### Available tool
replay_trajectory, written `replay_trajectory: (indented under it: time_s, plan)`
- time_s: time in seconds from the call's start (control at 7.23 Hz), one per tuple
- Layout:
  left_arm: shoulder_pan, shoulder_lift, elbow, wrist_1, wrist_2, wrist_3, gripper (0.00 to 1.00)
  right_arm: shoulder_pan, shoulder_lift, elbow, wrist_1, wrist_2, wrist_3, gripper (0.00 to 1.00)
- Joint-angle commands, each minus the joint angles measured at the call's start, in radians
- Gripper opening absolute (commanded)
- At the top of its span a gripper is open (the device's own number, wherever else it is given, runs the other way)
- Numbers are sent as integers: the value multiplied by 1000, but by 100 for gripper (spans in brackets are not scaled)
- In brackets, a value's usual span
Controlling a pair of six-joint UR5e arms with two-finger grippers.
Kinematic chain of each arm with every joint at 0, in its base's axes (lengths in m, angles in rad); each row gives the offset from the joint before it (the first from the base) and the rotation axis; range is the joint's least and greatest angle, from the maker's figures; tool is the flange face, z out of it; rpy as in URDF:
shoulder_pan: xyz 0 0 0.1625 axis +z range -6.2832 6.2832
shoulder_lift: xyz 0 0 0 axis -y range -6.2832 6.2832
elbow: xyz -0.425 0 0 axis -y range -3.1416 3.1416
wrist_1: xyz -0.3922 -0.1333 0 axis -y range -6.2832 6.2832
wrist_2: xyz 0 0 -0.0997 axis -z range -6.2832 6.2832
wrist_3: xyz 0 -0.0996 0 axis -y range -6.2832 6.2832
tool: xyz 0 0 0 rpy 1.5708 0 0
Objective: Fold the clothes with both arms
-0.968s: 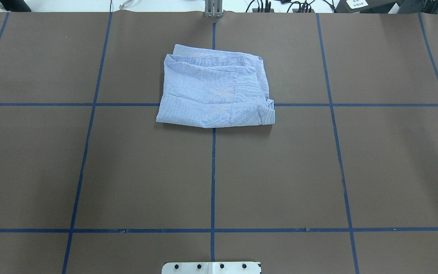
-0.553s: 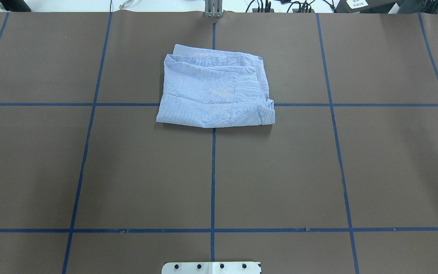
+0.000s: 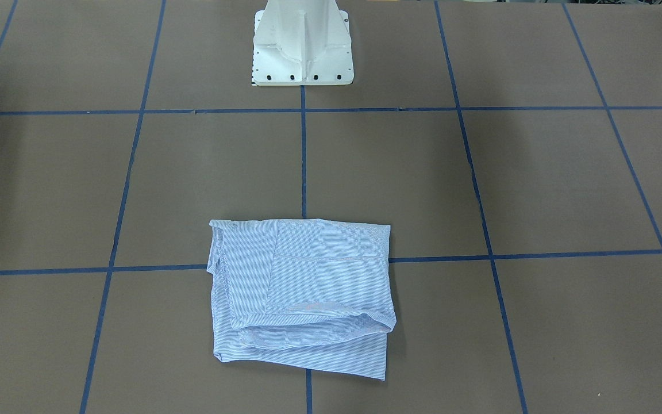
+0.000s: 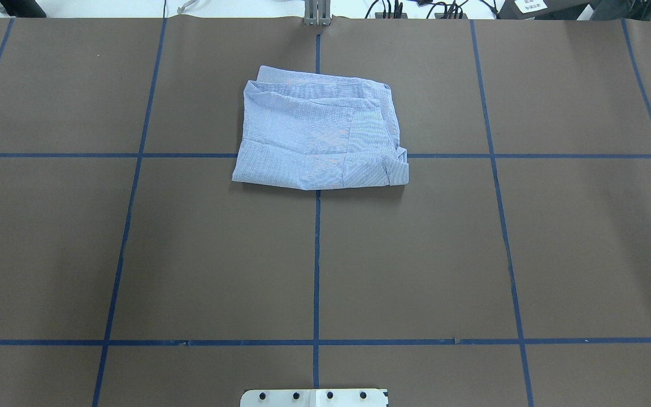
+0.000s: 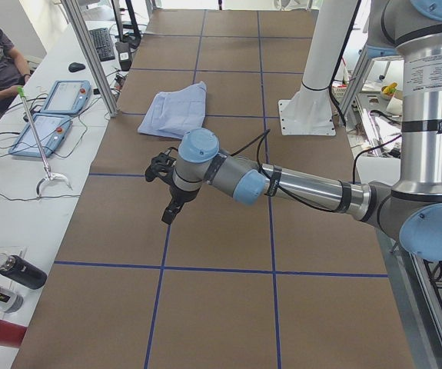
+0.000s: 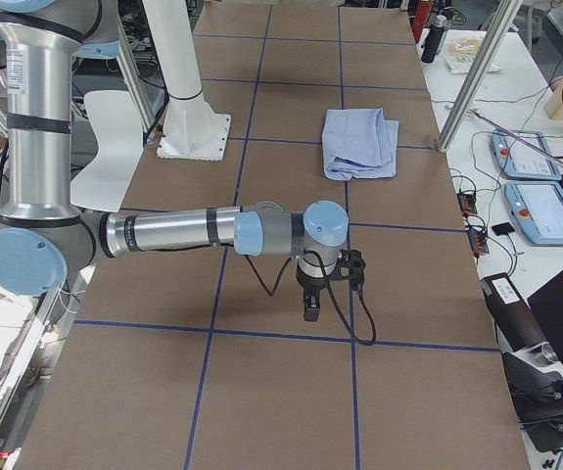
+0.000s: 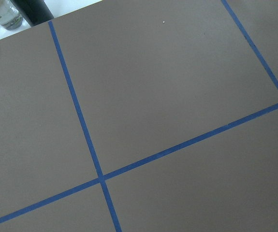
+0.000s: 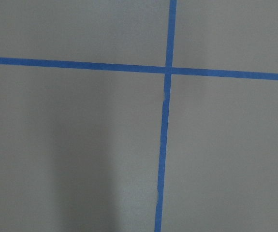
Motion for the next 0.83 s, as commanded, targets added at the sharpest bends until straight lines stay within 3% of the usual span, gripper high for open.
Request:
replay_trajectory:
  time_s: [0.0,0.69]
  plan:
    - [1,-2,46,-6,-8,-1,100,-2,-5,-7,50,2,61,100]
    - [1,-19,99,0,-11,-2,100,-8,-5,-6,51,2,67,100]
